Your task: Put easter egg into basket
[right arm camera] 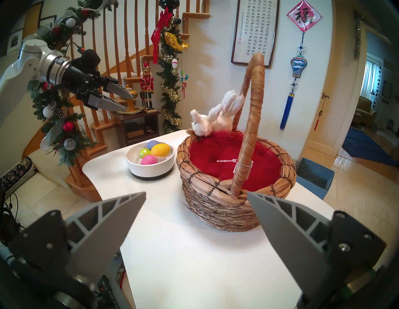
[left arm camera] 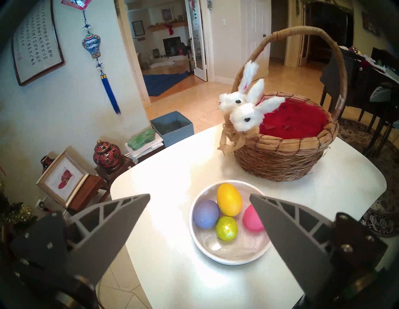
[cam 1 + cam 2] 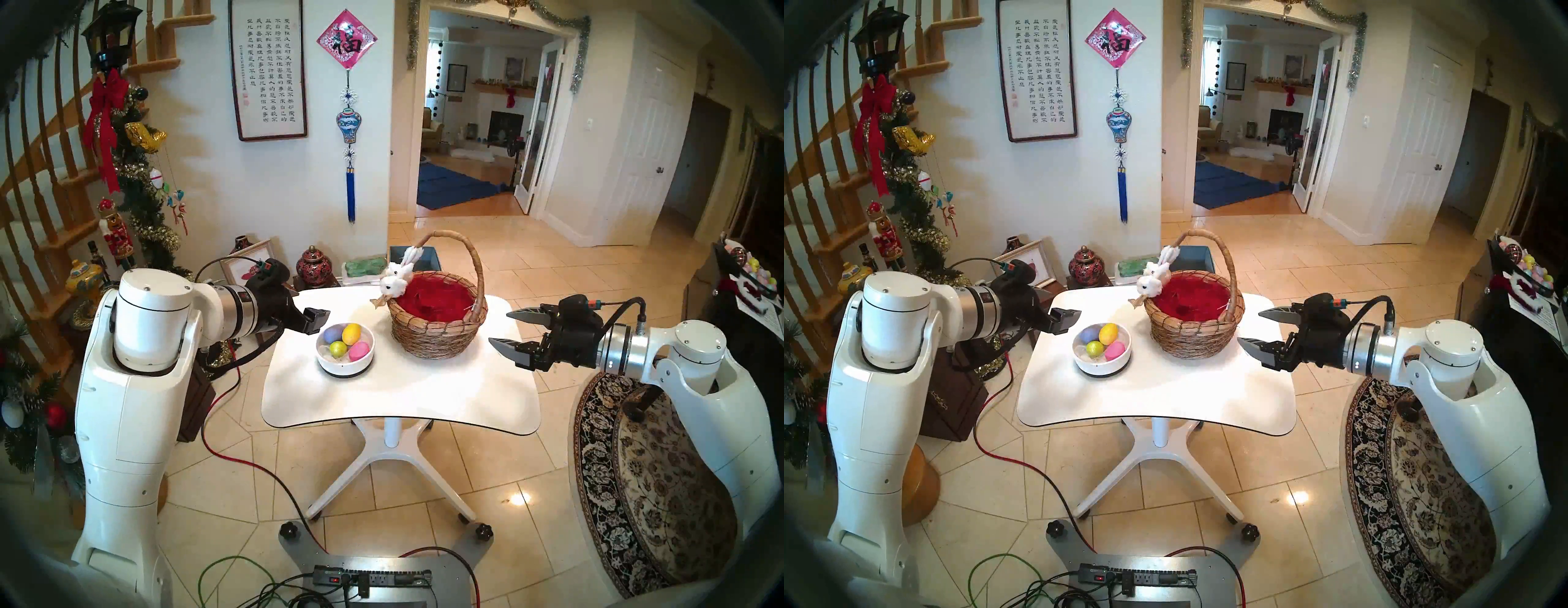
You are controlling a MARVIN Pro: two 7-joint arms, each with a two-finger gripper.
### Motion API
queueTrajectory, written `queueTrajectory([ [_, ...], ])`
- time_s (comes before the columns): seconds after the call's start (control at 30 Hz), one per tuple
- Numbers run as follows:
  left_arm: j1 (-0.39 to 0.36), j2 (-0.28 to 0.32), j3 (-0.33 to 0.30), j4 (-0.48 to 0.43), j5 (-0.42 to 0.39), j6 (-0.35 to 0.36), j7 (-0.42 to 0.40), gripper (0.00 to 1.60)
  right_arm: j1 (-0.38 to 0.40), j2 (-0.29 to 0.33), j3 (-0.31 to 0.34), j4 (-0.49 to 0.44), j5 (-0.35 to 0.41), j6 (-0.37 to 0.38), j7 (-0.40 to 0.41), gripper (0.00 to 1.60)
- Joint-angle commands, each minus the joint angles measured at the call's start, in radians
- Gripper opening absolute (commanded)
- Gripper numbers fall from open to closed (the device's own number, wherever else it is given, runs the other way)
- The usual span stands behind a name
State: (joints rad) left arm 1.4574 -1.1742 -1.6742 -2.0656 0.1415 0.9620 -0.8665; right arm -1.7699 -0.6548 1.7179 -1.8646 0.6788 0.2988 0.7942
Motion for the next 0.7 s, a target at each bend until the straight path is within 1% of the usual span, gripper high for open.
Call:
queueTrajectory([
  [0.0, -0.021, 0.074, 0.025, -0.001, -0.033, -0.002, -0.103, 1.6, 0.0, 0.003, 0.006, -0.001, 0.0, -0.001, 0.001, 1.6],
  [0.07, -0.017, 0.092, 0.037, -0.004, -0.034, -0.002, -0.104, 1.6, 0.0, 0.003, 0.006, -0.001, 0.0, -0.001, 0.001, 1.6],
  [0.23, -0.028, 0.113, 0.065, 0.007, -0.043, -0.002, -0.087, 1.6, 0.0, 0.004, 0.006, -0.001, 0.0, -0.001, 0.001, 1.6],
  [0.3, -0.038, 0.133, 0.092, 0.009, -0.032, -0.002, -0.074, 1.6, 0.0, 0.004, 0.006, -0.001, 0.001, -0.002, 0.001, 1.6],
  [0.67, -0.061, 0.128, 0.139, 0.039, -0.044, -0.002, -0.05, 1.6, -0.001, 0.005, 0.005, -0.001, 0.001, -0.002, 0.0, 1.6],
])
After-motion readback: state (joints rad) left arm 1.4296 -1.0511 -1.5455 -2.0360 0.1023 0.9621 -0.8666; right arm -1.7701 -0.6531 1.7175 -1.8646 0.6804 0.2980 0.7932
